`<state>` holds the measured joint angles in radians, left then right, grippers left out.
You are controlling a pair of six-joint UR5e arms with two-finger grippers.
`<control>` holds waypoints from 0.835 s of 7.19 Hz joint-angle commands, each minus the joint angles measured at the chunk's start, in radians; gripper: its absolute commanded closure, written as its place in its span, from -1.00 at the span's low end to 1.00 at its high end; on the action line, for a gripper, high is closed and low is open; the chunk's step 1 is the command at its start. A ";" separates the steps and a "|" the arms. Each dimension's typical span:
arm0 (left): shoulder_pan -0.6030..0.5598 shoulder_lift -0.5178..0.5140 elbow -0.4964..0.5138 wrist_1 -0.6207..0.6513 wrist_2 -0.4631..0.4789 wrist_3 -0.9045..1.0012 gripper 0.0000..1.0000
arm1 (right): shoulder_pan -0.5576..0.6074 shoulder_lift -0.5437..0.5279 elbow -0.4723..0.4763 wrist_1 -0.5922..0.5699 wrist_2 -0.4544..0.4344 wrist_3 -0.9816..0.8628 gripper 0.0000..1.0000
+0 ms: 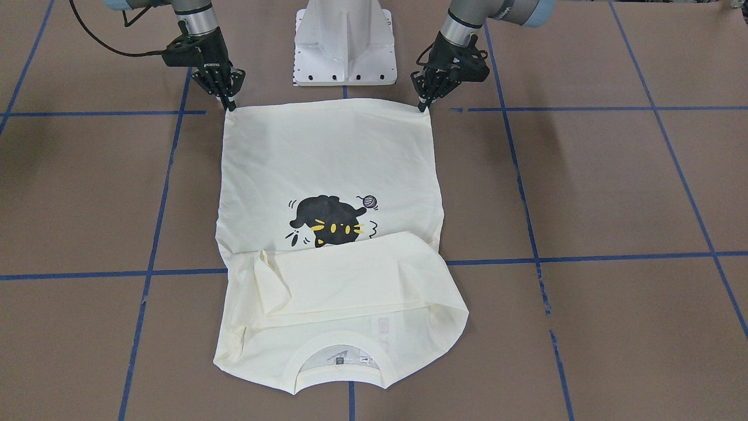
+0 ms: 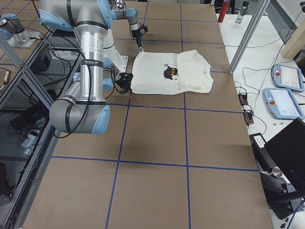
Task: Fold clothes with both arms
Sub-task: 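Close both grippers on the hem corners nearest the robot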
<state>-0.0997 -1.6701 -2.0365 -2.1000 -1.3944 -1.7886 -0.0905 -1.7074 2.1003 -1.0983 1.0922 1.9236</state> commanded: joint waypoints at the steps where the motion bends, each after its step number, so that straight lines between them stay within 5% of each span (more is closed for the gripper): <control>1: 0.000 0.003 -0.004 0.000 -0.002 0.002 1.00 | 0.003 -0.001 0.013 -0.014 -0.014 -0.011 1.00; 3: -0.008 0.010 -0.148 0.158 -0.011 0.041 1.00 | 0.014 -0.001 0.160 -0.114 0.004 -0.073 1.00; 6: -0.053 -0.040 -0.541 0.582 -0.204 0.046 1.00 | 0.150 -0.003 0.517 -0.397 0.309 -0.171 1.00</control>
<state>-0.1194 -1.6861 -2.4390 -1.6666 -1.5274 -1.7454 -0.0023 -1.7094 2.4816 -1.4006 1.2786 1.8013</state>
